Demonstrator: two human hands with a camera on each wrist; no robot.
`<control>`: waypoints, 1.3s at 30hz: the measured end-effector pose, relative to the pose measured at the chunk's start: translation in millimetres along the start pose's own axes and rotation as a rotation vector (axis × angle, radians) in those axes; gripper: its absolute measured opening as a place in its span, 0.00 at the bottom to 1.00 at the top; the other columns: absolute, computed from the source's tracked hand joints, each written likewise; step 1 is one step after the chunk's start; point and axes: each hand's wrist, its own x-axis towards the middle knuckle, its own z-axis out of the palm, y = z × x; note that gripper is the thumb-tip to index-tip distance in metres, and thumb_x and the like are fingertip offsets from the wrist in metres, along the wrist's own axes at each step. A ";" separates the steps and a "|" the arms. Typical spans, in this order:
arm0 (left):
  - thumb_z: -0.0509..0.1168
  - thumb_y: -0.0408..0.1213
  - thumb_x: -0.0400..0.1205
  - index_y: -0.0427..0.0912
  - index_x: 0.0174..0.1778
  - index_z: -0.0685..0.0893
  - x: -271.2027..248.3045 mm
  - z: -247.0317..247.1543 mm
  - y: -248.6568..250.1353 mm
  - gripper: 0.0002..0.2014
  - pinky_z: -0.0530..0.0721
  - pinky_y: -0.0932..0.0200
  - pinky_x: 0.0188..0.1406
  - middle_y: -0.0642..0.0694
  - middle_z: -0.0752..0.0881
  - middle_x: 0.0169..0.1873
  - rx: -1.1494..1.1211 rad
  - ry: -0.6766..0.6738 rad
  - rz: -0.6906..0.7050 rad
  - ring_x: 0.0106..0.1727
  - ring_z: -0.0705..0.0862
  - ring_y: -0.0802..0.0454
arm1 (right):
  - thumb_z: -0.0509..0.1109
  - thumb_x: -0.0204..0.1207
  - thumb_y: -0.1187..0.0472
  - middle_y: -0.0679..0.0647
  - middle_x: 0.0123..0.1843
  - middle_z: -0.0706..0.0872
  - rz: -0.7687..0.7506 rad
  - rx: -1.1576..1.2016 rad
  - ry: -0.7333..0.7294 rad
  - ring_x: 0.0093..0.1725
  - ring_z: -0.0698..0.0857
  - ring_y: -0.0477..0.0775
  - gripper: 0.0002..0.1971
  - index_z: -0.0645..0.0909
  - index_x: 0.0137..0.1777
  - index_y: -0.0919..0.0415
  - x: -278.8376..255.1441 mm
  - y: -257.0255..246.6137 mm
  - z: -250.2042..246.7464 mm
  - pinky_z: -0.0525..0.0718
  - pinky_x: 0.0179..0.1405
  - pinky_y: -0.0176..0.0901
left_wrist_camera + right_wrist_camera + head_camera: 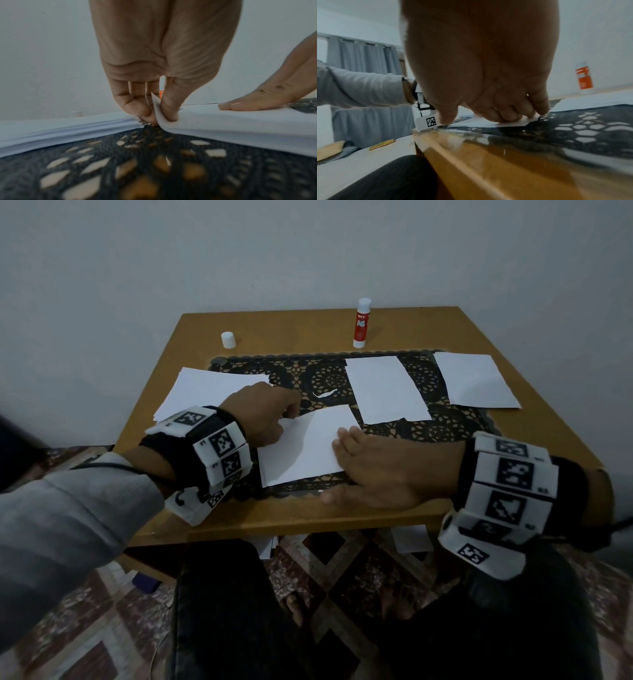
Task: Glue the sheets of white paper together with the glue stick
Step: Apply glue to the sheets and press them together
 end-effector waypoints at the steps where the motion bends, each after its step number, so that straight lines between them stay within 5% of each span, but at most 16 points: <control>1: 0.68 0.30 0.77 0.46 0.56 0.78 -0.2 -0.1 0.3 0.14 0.71 0.57 0.38 0.50 0.74 0.38 -0.007 -0.004 -0.002 0.42 0.74 0.47 | 0.38 0.74 0.25 0.67 0.85 0.34 0.015 0.000 0.002 0.85 0.37 0.63 0.53 0.35 0.83 0.69 -1.4 -1.6 -1.2 0.47 0.85 0.57; 7: 0.66 0.27 0.77 0.47 0.58 0.77 -0.7 -1.0 2.9 0.16 0.76 0.55 0.37 0.50 0.74 0.34 -0.024 -0.019 0.006 0.41 0.76 0.45 | 0.39 0.85 0.37 0.71 0.85 0.40 -0.056 -0.165 -0.025 0.85 0.41 0.67 0.39 0.41 0.85 0.67 -15.5 -23.2 1.4 0.45 0.82 0.53; 11: 0.65 0.27 0.77 0.46 0.59 0.75 -3.2 -1.0 2.8 0.16 0.72 0.56 0.35 0.51 0.74 0.33 -0.040 -0.012 -0.031 0.40 0.75 0.45 | 0.42 0.83 0.35 0.69 0.85 0.49 -0.046 -0.142 0.019 0.85 0.48 0.63 0.42 0.51 0.84 0.71 -17.2 -23.5 -4.9 0.50 0.79 0.48; 14: 0.65 0.32 0.79 0.45 0.62 0.72 -8.4 3.0 0.7 0.17 0.75 0.55 0.41 0.41 0.82 0.49 -0.097 0.003 -0.086 0.47 0.78 0.42 | 0.44 0.82 0.33 0.69 0.85 0.49 -0.051 -0.151 0.049 0.85 0.51 0.63 0.45 0.49 0.84 0.71 -15.3 -24.4 -1.9 0.55 0.80 0.51; 17: 0.68 0.41 0.79 0.48 0.70 0.69 -19.4 5.9 1.5 0.24 0.76 0.54 0.54 0.39 0.78 0.63 -0.158 0.029 -0.091 0.60 0.78 0.41 | 0.48 0.80 0.30 0.68 0.84 0.57 -0.041 -0.101 0.100 0.82 0.60 0.64 0.45 0.56 0.82 0.69 -9.5 -19.2 1.0 0.66 0.79 0.56; 23: 0.67 0.59 0.76 0.62 0.75 0.66 -50.4 12.8 7.5 0.31 0.72 0.45 0.69 0.46 0.65 0.71 0.056 -0.114 0.047 0.70 0.65 0.44 | 0.52 0.81 0.32 0.67 0.77 0.70 -0.065 -0.145 0.229 0.74 0.72 0.63 0.40 0.68 0.76 0.68 -2.7 -12.8 10.0 0.77 0.68 0.58; 29: 0.73 0.47 0.76 0.64 0.73 0.67 -38.8 -6.1 1.2 0.31 0.70 0.47 0.68 0.46 0.67 0.69 0.004 -0.264 0.067 0.68 0.65 0.46 | 0.52 0.80 0.32 0.64 0.77 0.70 -0.094 -0.097 0.210 0.75 0.72 0.62 0.38 0.68 0.76 0.65 -4.8 -11.5 4.1 0.75 0.70 0.55; 33: 0.74 0.50 0.74 0.64 0.71 0.67 -36.1 -6.5 2.1 0.31 0.72 0.49 0.66 0.47 0.68 0.67 0.025 -0.262 0.076 0.66 0.66 0.47 | 0.53 0.81 0.34 0.61 0.70 0.76 -0.118 -0.096 0.233 0.67 0.76 0.58 0.32 0.74 0.69 0.62 -5.2 -8.4 1.9 0.74 0.56 0.46; 37: 0.74 0.50 0.74 0.63 0.71 0.67 -35.6 -4.9 3.1 0.31 0.72 0.48 0.65 0.47 0.69 0.66 0.024 -0.247 0.082 0.66 0.66 0.46 | 0.56 0.81 0.35 0.59 0.57 0.80 -0.130 -0.100 0.241 0.47 0.76 0.53 0.26 0.75 0.54 0.60 -2.1 -16.8 -4.6 0.75 0.44 0.44; 39: 0.74 0.45 0.76 0.62 0.72 0.68 -35.3 -7.7 1.5 0.31 0.72 0.50 0.65 0.46 0.69 0.66 0.029 -0.256 0.093 0.67 0.67 0.46 | 0.56 0.81 0.35 0.59 0.58 0.80 -0.129 -0.107 0.227 0.48 0.76 0.54 0.26 0.75 0.55 0.60 -0.6 -16.4 -4.4 0.75 0.43 0.44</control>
